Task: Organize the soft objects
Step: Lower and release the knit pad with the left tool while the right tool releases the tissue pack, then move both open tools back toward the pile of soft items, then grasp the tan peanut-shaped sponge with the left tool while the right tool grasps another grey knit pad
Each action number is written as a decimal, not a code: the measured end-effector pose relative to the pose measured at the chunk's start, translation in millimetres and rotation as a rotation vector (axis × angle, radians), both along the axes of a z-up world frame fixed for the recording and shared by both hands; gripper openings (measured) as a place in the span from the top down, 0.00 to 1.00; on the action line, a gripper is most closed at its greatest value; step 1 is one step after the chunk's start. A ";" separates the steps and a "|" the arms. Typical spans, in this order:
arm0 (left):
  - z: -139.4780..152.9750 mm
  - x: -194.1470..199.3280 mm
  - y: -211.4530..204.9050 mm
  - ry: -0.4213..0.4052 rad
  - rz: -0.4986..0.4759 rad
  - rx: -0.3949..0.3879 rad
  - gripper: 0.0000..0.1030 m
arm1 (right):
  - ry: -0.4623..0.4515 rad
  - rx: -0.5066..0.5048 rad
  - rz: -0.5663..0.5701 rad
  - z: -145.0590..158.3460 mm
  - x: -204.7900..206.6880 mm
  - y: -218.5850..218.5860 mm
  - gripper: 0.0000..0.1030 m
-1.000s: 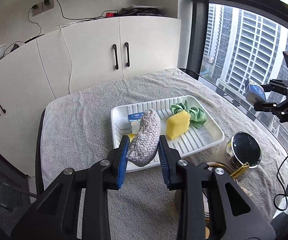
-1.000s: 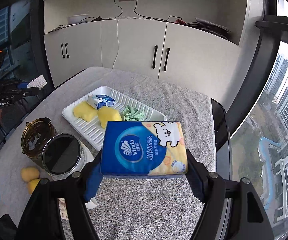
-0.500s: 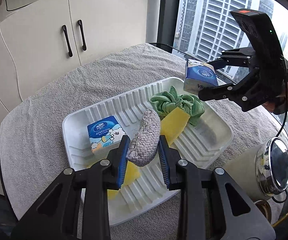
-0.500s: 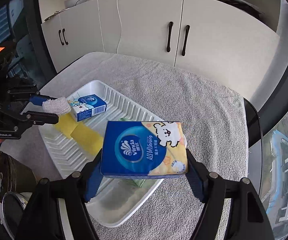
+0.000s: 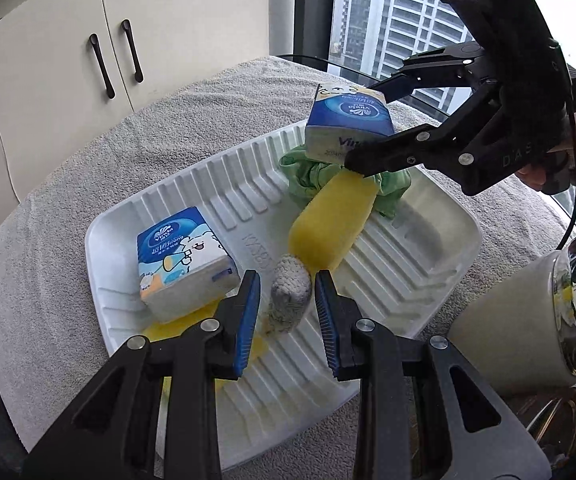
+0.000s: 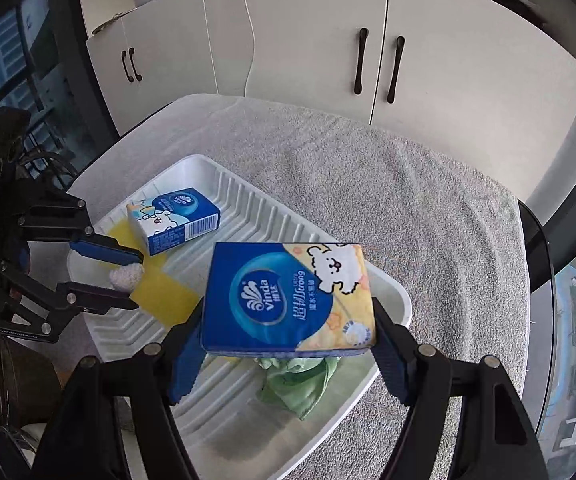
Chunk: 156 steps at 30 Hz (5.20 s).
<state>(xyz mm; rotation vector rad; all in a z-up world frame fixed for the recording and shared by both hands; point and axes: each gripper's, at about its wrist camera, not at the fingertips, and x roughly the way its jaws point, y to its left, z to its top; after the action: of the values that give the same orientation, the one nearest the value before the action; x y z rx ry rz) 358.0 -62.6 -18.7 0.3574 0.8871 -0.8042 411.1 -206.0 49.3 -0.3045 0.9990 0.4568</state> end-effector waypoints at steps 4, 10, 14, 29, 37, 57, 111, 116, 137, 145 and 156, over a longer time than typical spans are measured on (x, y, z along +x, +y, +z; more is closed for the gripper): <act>-6.2 3.3 -0.7 0.013 0.010 0.005 0.74 | 0.000 -0.006 0.024 0.6 6.2 8.3 0.27; -16.0 5.0 1.2 0.027 0.015 0.017 0.74 | 0.024 0.037 0.054 -2.9 17.3 17.8 0.27; -19.0 6.5 2.2 0.032 0.018 0.015 0.74 | 0.102 0.046 0.072 -13.1 23.9 21.2 0.27; 3.1 -4.6 8.8 -0.013 0.031 -0.025 0.40 | 0.141 0.110 0.050 -11.7 40.8 25.6 0.26; 2.5 -8.4 11.9 -0.013 0.024 -0.031 0.36 | 0.186 -0.002 0.095 -33.2 47.0 51.3 0.26; 13.5 -0.7 37.4 -0.007 0.102 -0.120 0.27 | 0.166 -0.007 0.063 -25.3 34.8 34.3 0.11; -10.1 -283.4 94.2 -0.186 0.505 -0.061 0.00 | -0.134 0.170 -0.114 -14.8 -342.8 40.8 0.00; -14.9 -281.4 85.7 -0.173 0.508 -0.041 0.00 | -0.126 0.121 -0.088 -28.0 -343.0 56.8 0.00; -30.2 -258.2 75.7 -0.106 0.501 0.006 0.10 | -0.064 0.071 -0.089 -49.1 -332.4 67.9 0.10; -35.9 -253.2 66.8 -0.070 0.446 -0.007 0.38 | -0.040 0.053 -0.095 -56.6 -326.9 74.2 0.29; -46.9 -256.0 67.7 -0.009 0.446 -0.017 0.45 | -0.062 0.011 -0.051 -59.5 -326.9 85.6 0.54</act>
<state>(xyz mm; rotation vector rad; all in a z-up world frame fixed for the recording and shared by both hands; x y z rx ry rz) 102.0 5.1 -65.6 0.1374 0.9077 -0.3975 84.1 -120.3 -10.3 -0.2815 0.9410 0.4043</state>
